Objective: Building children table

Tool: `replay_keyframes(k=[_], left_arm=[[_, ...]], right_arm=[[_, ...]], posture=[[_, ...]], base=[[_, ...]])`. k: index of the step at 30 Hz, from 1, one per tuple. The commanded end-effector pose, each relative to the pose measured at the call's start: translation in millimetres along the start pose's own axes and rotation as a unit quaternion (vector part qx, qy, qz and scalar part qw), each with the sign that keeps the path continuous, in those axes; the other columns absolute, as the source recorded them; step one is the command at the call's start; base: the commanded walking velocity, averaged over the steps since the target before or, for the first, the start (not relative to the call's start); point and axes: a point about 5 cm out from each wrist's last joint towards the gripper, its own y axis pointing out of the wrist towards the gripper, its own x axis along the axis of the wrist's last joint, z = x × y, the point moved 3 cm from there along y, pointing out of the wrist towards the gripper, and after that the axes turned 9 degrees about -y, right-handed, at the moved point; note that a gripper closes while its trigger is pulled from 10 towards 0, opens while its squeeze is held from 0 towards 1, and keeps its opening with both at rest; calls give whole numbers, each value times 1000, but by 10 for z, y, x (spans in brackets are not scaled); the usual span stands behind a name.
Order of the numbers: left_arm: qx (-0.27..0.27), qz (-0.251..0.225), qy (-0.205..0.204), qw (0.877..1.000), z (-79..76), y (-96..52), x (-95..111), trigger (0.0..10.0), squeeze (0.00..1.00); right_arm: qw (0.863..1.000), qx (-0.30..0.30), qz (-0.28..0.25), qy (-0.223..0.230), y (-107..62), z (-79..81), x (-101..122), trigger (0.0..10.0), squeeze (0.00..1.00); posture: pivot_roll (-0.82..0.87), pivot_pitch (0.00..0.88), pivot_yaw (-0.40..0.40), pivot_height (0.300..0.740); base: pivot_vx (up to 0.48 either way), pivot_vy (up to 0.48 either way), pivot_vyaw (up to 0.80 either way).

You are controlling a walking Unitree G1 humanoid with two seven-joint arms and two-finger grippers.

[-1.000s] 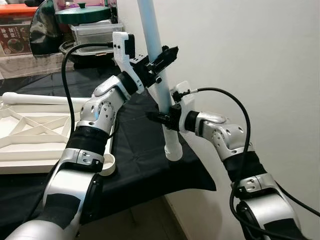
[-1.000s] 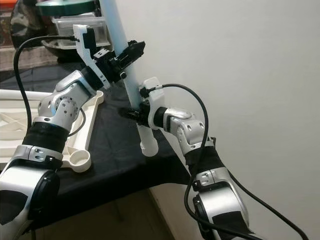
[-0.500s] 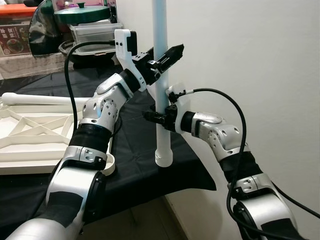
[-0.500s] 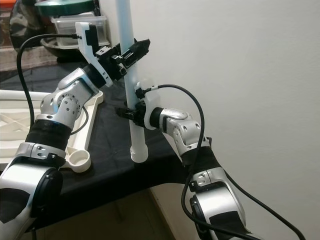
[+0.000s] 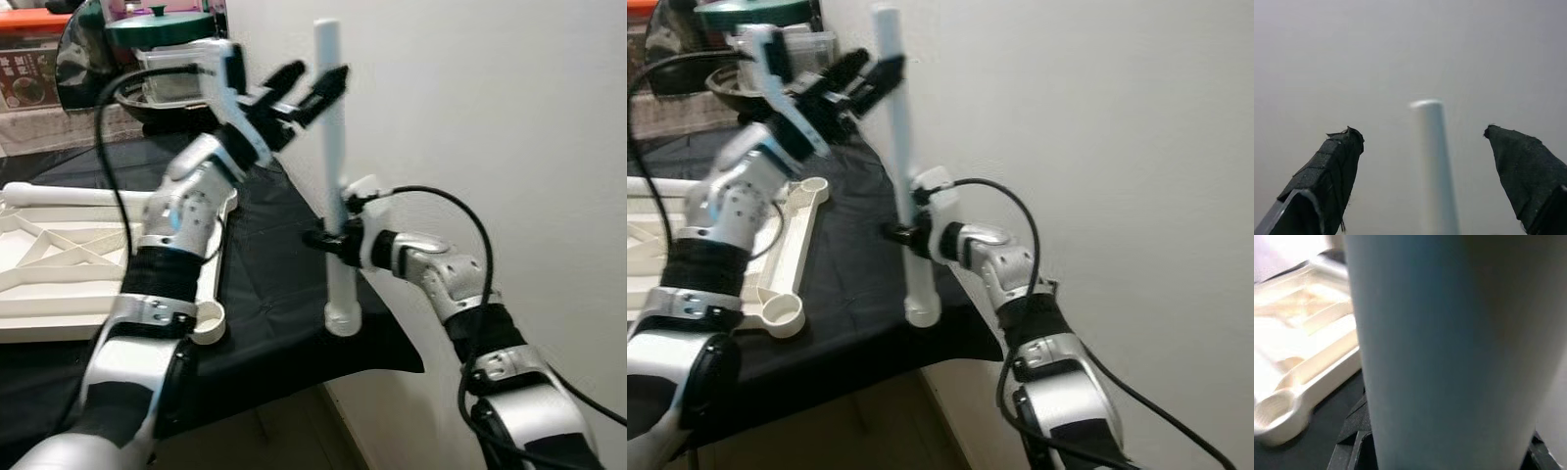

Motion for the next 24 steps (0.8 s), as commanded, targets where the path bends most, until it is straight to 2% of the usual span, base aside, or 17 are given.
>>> replay_keyframes(k=[1, 3, 5, 13, 14, 15, 16, 17, 19, 22, 24], left_arm=[[27, -19, 9, 999, 62, -110, 113, 10000, 0], [68, -35, 23, 997, 152, -226, 147, 10000, 0], [95, -35, 18, 995, 220, -319, 86, 10000, 0], [115, -30, 2, 993, 241, -428, -7, 10000, 0], [127, -3, -10, 992, 194, -543, -212, 10000, 0], [147, 25, -9, 989, 138, -690, -432, 10000, 0], [147, 25, -9, 989, 138, -690, -432, 10000, 0], [157, 48, -8, 986, 58, -818, -602, 10000, 0], [174, 69, -13, 982, -54, -990, -799, 10000, 0], [174, 69, -13, 982, -54, -990, -799, 10000, 0], [203, 87, -27, 975, -143, -1162, -976, 10000, 0]], right_arm=[[996, -67, -53, 1, -87, -270, 265, 0, 0], [991, -99, -89, 10, -153, -394, 397, 0, 0], [987, -104, -120, 16, -174, -396, 492, 0, 0], [982, -107, -156, 19, -184, -382, 591, 0, 0], [978, -98, -184, 20, -191, -289, 628, 10000, 0], [974, -96, -203, 24, -203, -196, 616, 10000, 0], [974, -96, -203, 24, -203, -196, 616, 10000, 0], [971, -97, -216, 24, -211, -122, 583, 10000, 0], [968, -106, -222, 38, -218, -48, 478, 10000, 0], [968, -106, -222, 38, -218, -48, 478, 10000, 0], [967, -126, -218, 42, -233, 1, 349, 10000, 0]], posture=[[97, 0, -38, 740], [104, 0, -45, 740], [107, 0, -49, 740], [104, 0, -46, 740], [106, 0, -51, 740], [107, 0, -50, 740], [107, 0, -50, 740], [107, 0, -50, 740], [107, 0, -53, 740], [107, 0, -53, 740], [111, 0, -54, 740]], base=[[0, 0, 0], [0, 0, 0], [0, 0, 0], [0, 0, 0], [0, 0, 0], [0, 0, 0], [0, 0, 0], [0, 0, 0], [0, 0, 0], [0, 0, 0], [0, 0, 794]])
